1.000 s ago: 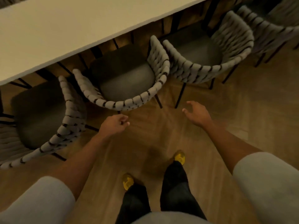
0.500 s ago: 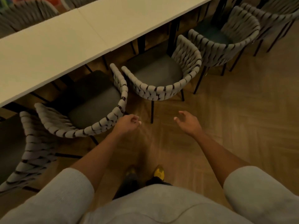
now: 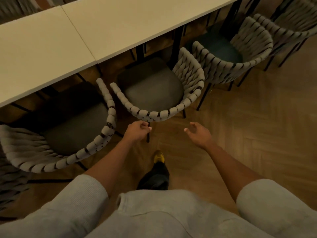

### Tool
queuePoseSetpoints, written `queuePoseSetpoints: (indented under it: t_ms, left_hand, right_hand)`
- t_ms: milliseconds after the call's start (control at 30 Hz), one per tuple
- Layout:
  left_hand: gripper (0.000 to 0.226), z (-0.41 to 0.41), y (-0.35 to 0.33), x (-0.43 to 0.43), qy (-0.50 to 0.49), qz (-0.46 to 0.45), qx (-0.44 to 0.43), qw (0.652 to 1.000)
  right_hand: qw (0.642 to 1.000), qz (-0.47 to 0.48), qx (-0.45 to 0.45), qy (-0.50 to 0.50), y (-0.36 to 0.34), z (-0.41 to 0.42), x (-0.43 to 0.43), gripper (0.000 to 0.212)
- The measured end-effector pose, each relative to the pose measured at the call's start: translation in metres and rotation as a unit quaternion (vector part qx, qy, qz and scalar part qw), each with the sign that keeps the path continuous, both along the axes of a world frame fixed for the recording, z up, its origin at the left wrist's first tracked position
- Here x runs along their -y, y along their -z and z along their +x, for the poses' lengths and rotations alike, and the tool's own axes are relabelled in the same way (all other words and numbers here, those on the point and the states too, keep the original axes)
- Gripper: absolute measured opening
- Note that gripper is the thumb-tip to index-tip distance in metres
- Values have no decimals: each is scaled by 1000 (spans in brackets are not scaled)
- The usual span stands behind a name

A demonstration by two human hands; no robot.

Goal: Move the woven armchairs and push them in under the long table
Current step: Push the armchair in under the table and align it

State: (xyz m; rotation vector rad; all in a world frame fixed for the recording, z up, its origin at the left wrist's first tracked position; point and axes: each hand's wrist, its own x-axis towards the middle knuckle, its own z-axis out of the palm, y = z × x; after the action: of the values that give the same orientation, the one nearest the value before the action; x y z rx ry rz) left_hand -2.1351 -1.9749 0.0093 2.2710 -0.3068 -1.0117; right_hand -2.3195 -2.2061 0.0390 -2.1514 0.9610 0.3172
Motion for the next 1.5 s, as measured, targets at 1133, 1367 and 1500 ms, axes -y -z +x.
queuePoseSetpoints:
  t_ms: [1133, 1367, 1500]
  left_hand:
    - [78, 176, 97, 110, -441, 165, -9, 882]
    - [64, 200, 141, 109, -535, 171, -24, 827]
    - [48, 195, 122, 125, -564, 159, 59, 808]
  right_hand:
    - [998, 3, -64, 15, 142, 349, 358, 86]
    - [990, -64, -65, 107, 175, 368, 351, 50]
    - [988, -75, -32, 129, 154, 361, 346, 41]
